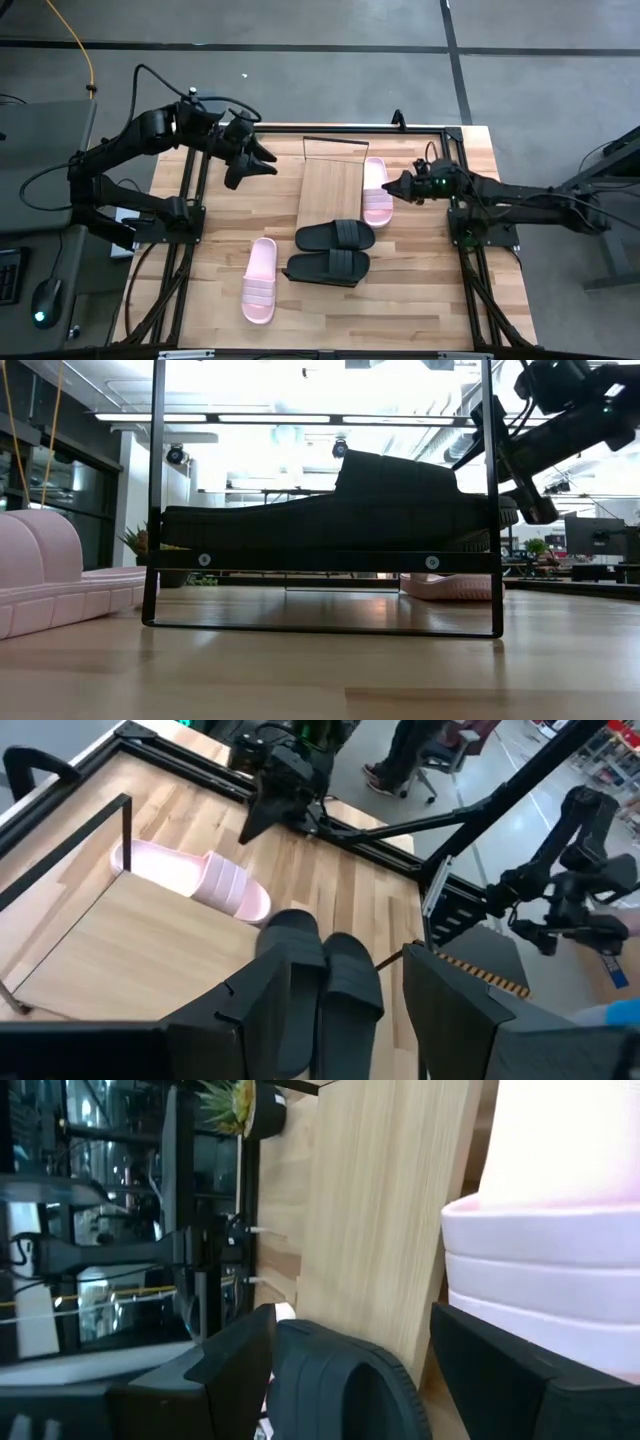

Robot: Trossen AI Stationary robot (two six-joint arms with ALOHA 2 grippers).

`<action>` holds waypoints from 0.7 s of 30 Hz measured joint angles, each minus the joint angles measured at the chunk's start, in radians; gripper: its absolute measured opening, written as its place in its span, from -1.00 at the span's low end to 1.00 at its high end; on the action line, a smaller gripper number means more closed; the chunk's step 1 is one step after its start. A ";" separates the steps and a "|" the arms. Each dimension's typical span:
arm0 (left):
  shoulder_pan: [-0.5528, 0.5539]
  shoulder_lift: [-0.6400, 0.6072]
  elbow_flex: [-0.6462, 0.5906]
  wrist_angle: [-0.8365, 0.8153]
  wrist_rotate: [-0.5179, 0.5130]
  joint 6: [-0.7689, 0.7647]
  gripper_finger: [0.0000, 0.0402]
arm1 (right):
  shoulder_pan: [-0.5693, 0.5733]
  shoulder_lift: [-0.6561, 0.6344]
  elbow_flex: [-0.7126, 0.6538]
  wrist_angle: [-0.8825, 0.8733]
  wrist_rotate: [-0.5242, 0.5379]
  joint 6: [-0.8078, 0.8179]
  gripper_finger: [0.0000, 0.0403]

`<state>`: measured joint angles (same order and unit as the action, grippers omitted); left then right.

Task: Pick and place slides into the shelf
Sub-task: Put the top pink slide on the shelf

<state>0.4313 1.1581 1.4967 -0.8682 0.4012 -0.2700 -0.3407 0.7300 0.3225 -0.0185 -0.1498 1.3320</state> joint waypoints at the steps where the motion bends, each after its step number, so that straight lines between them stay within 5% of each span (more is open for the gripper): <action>1: 0.000 -0.001 0.000 0.001 0.001 0.000 -0.11 | -0.032 0.000 0.000 0.000 -0.040 -0.013 0.27; 12: 0.000 -0.004 0.000 0.004 0.000 0.002 -0.11 | -0.360 0.017 0.000 0.000 -0.383 -0.174 0.27; 21: 0.000 -0.004 0.000 0.005 -0.001 0.004 -0.11 | -0.510 0.138 0.002 0.000 -0.600 -0.277 0.27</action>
<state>0.4316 1.1542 1.4967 -0.8635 0.4004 -0.2665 -0.8506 0.8677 0.3248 -0.0190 -0.7499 1.0547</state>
